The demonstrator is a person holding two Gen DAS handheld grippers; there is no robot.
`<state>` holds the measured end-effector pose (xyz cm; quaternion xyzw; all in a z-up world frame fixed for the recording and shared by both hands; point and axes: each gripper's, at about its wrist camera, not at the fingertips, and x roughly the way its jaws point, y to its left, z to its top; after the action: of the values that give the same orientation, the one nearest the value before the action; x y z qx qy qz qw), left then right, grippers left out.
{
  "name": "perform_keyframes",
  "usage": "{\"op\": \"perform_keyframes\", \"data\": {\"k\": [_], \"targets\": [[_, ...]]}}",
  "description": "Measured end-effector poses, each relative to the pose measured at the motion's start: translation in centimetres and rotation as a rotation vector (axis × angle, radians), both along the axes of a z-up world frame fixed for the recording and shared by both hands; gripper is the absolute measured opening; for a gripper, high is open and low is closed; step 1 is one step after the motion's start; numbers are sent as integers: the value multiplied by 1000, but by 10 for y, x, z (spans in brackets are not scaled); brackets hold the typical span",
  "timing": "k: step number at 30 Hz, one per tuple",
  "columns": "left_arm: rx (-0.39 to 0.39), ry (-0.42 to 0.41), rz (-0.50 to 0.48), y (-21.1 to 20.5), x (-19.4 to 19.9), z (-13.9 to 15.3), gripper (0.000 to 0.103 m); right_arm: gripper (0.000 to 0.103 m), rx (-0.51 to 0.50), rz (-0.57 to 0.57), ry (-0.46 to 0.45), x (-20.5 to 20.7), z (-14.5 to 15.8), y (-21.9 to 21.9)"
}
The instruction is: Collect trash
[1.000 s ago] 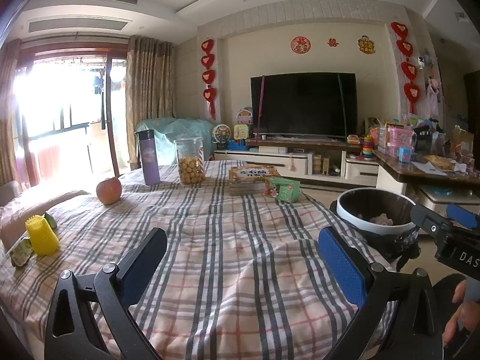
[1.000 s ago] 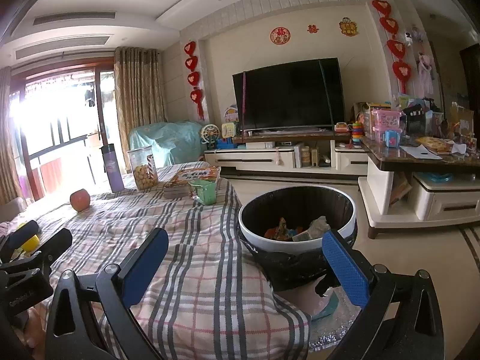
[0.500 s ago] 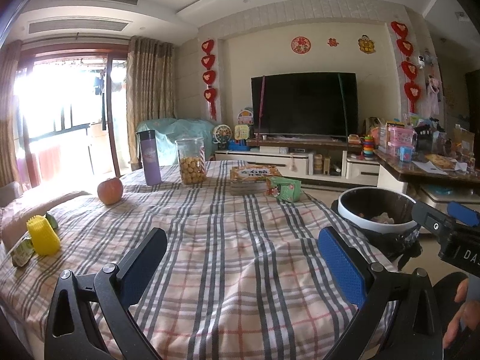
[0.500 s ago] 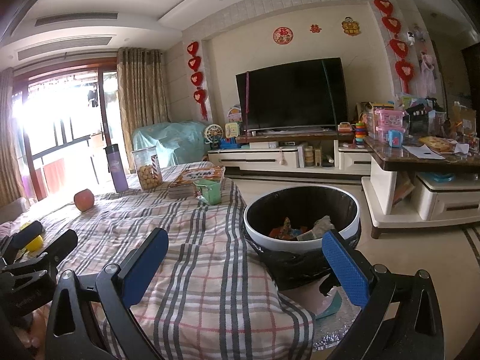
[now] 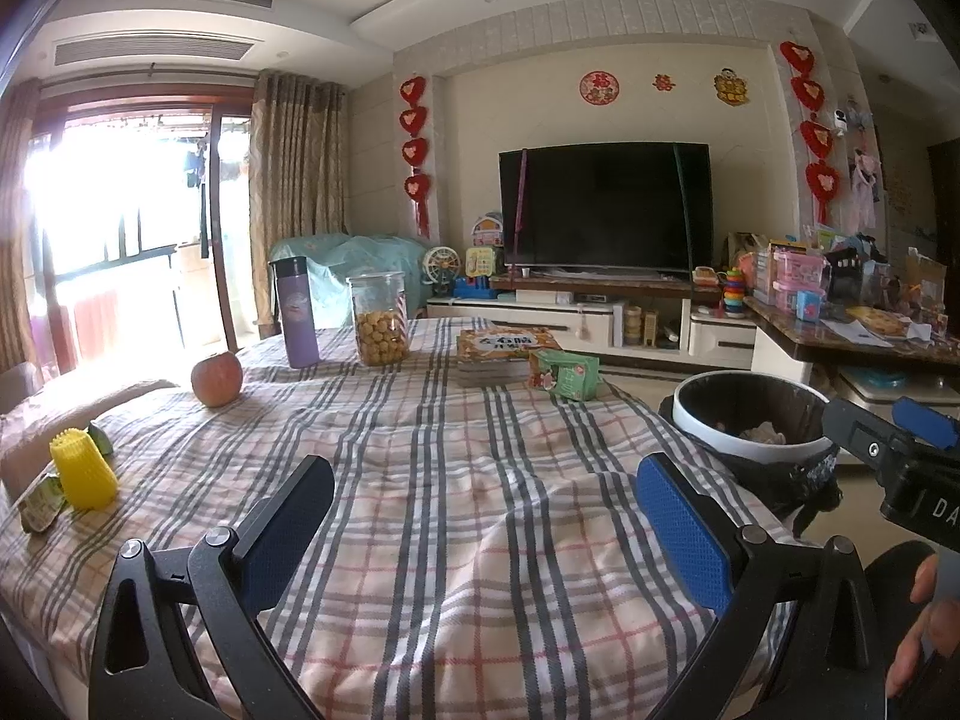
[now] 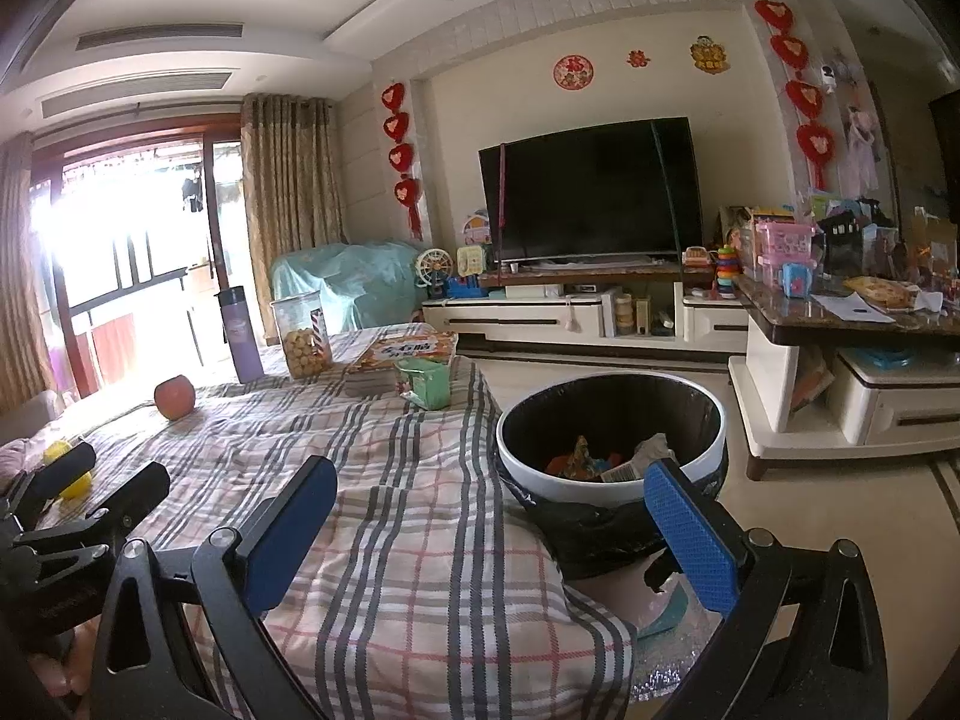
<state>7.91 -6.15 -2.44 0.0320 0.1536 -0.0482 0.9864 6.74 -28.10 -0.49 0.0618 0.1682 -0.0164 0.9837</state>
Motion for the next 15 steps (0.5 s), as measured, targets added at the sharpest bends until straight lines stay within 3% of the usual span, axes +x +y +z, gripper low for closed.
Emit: {"op": "perform_keyframes", "data": {"k": [15], "targets": [[0, -1, 1, -1, -1, 0, 102, 103, 7, 11, -1, -1, 2, 2]]}}
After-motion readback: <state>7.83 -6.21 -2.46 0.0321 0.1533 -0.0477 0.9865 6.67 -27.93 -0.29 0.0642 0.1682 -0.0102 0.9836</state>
